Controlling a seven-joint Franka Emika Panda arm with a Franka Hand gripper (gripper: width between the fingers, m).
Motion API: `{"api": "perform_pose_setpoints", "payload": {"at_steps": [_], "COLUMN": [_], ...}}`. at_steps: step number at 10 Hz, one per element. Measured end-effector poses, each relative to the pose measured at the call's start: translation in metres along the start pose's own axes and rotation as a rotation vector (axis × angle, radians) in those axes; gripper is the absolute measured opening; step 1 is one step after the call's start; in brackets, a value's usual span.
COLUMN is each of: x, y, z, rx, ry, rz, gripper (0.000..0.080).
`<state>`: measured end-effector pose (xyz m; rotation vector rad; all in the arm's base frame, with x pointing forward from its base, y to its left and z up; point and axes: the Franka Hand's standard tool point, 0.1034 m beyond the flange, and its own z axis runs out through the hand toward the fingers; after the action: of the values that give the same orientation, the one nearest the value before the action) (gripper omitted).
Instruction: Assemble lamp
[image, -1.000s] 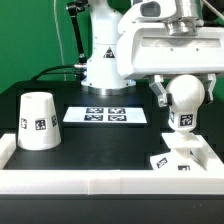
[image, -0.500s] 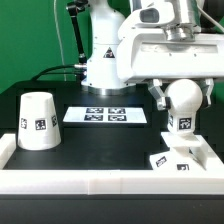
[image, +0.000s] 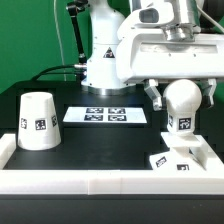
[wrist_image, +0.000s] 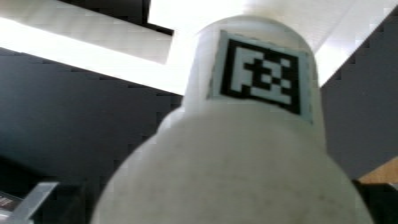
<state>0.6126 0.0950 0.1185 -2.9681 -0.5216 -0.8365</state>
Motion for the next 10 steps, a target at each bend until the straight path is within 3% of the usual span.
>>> {"api": "perform_pose_setpoints", "payload": {"at_steps": [2, 7, 9, 10], "x": [0.000, 0.014, 0.013, 0.011], "y": [0.000, 0.000, 0.000, -0.004], "z": [-0.001, -0.026, -0.024, -0.024], "rx": [0.000, 0.005, 0.005, 0.020], "ry": [0.001, 0.001, 0.000, -0.030], "rz": [0.000, -0.006, -0.006, -0.007], "gripper": [0.0699, 0.0699, 0.0699, 0.0699]}}
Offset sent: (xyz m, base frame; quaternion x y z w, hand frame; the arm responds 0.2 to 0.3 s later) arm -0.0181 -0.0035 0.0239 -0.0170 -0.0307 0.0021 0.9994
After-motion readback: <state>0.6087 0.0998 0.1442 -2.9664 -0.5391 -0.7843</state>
